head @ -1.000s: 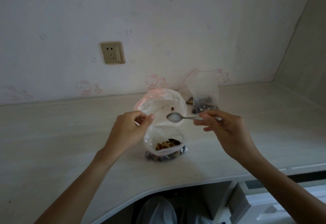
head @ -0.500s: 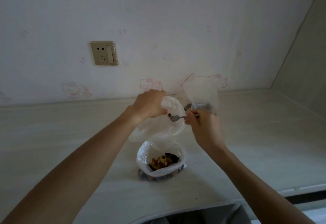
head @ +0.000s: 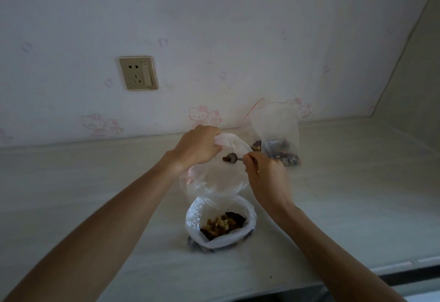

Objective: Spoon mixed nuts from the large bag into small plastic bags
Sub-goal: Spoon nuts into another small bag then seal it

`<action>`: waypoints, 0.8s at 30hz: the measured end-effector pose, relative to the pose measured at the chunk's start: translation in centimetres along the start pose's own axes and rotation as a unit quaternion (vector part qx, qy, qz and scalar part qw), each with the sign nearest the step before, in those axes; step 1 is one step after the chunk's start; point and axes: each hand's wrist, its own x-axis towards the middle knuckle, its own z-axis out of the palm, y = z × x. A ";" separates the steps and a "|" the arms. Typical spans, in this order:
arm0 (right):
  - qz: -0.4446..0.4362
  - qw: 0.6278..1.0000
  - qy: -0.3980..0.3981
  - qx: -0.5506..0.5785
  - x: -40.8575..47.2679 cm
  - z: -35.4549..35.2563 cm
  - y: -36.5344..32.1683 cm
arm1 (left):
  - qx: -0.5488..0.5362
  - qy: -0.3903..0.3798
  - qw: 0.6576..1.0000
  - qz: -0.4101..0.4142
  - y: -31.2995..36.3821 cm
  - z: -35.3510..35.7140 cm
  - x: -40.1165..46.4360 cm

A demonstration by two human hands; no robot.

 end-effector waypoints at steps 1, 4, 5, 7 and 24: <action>0.019 1.000 0.003 0.017 0.1 0.2 0.1 | -0.018 0.001 1.000 -0.001 -0.2 0.1 -0.1; 0.070 0.996 0.003 0.060 0.3 1.0 0.5 | -0.070 0.014 0.997 0.007 -0.8 0.6 0.0; 0.091 0.993 0.007 0.080 0.5 1.2 0.6 | -0.084 0.018 0.996 0.009 -1.0 0.7 0.1; 0.135 0.982 0.013 0.130 1.0 1.6 0.6 | -0.110 0.011 0.994 -0.001 -1.3 1.0 0.4; 0.217 0.944 -0.024 0.248 1.3 2.1 -0.3 | -0.252 0.016 0.965 -0.070 -1.6 2.8 0.5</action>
